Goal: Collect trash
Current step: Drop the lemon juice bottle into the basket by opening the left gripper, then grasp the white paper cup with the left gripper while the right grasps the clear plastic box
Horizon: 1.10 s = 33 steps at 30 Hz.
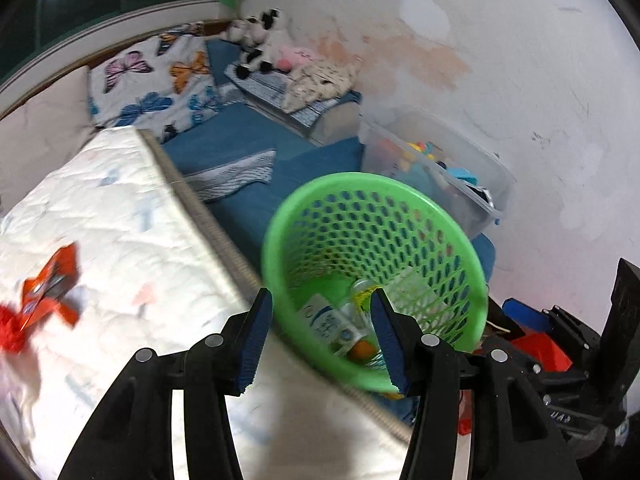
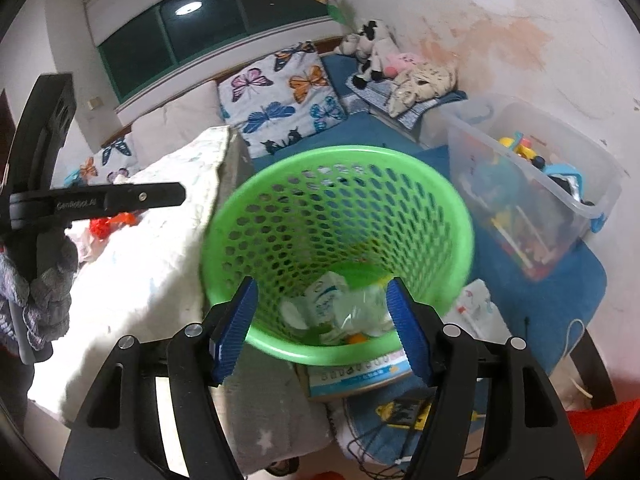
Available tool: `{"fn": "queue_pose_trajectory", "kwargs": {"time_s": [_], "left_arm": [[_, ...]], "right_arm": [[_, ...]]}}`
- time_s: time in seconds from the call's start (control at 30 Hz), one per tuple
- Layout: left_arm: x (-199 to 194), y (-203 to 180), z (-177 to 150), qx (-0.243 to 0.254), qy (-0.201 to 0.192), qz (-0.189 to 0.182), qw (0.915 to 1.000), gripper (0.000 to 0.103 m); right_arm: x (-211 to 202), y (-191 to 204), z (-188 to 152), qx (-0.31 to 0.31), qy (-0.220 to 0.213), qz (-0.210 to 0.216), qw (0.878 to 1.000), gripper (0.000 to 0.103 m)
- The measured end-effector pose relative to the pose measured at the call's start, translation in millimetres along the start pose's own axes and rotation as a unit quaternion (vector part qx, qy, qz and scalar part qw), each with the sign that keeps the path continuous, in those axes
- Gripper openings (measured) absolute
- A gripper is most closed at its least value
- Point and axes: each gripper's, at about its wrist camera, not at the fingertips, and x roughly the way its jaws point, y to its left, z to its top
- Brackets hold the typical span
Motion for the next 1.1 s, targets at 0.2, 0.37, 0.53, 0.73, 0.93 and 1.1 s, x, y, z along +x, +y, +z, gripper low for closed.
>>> {"fn": "queue_pose_trajectory", "kwargs": {"time_s": [0.2,0.37,0.53,0.73,0.93,1.1], "left_arm": [[-34,40,-29,-0.025,-0.018,0.047,0.9984,0.056],[-58,73,-48,-0.047,-0.031,0.086,0.9947,0.059],[-87,116,-70,-0.077,-0.043,0.131,0.9874,0.060],[-121,170,-88,-0.112,-0.051,0.184,0.9752,0.060],[-152,227,-105,-0.136,-0.050,0.231,0.9620,0.066],[-161,270,-119,-0.155,-0.032,0.240,0.9578,0.067]], "right_arm": [[8,34,4,-0.028,0.004,0.021,0.999,0.069],[18,62,8,-0.048,0.010,0.043,0.998,0.070],[32,92,13,-0.071,0.020,0.070,0.995,0.070],[42,131,15,-0.099,0.026,0.094,0.990,0.070],[53,168,19,-0.122,0.038,0.123,0.984,0.070],[60,198,20,-0.145,0.044,0.138,0.979,0.070]]}}
